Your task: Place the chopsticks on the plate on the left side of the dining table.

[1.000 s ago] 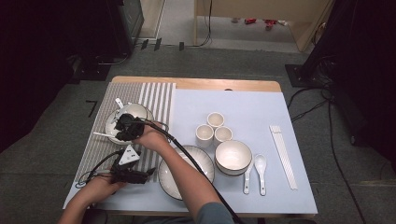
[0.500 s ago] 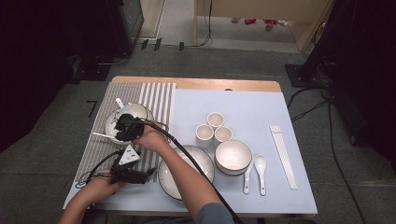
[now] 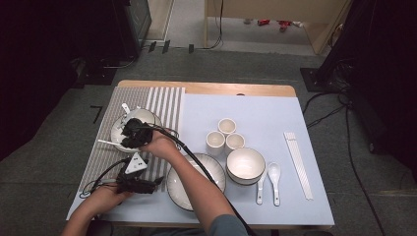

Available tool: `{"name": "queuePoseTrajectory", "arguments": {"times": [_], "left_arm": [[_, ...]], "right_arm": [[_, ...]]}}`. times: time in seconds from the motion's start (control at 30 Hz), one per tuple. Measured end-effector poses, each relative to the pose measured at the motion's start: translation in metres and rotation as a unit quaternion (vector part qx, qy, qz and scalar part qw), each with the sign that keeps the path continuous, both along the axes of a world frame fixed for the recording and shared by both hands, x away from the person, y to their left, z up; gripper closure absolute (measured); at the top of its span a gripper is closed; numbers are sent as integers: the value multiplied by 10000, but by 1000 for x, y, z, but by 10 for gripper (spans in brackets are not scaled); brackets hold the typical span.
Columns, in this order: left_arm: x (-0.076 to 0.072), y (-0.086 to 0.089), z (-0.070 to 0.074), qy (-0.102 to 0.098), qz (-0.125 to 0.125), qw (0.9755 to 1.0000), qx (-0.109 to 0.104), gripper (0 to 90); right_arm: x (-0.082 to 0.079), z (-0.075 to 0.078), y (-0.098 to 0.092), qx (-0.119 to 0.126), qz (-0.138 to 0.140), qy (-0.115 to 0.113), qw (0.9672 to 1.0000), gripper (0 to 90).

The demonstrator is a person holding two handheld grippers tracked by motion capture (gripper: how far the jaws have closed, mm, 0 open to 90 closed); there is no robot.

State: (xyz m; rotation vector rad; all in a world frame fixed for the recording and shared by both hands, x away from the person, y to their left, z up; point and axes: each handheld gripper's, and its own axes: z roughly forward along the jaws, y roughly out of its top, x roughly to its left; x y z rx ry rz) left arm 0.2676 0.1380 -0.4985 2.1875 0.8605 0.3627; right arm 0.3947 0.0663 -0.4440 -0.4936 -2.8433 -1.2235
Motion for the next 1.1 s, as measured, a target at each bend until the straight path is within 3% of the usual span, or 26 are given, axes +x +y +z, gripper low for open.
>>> {"name": "queuePoseTrajectory", "arguments": {"times": [0.17, 0.4, 0.53, 0.67, 1.1], "left_arm": [[0, 0, 0, -3, 2, 10000, -1, 146], [0, 0, 0, 4, 3, 10000, -7, 146], [0, 0, 0, 2, 8, 10000, -15, 146], [0, 0, 0, 2, -7, 10000, 4, 146], [0, 0, 0, -3, -5, 10000, 2, 146]], "right_arm": [[-2, 3, -4, 31, 2, 95, 10000, 900], [-6, 1, -5, -7, 161, 161, 9997, 900], [-7, -3, -3, -112, 130, 185, 9997, 900], [-6, -6, -3, -170, 96, 72, 9998, 890], [-4, -7, -5, -170, 12, 68, 9998, 844]]}}
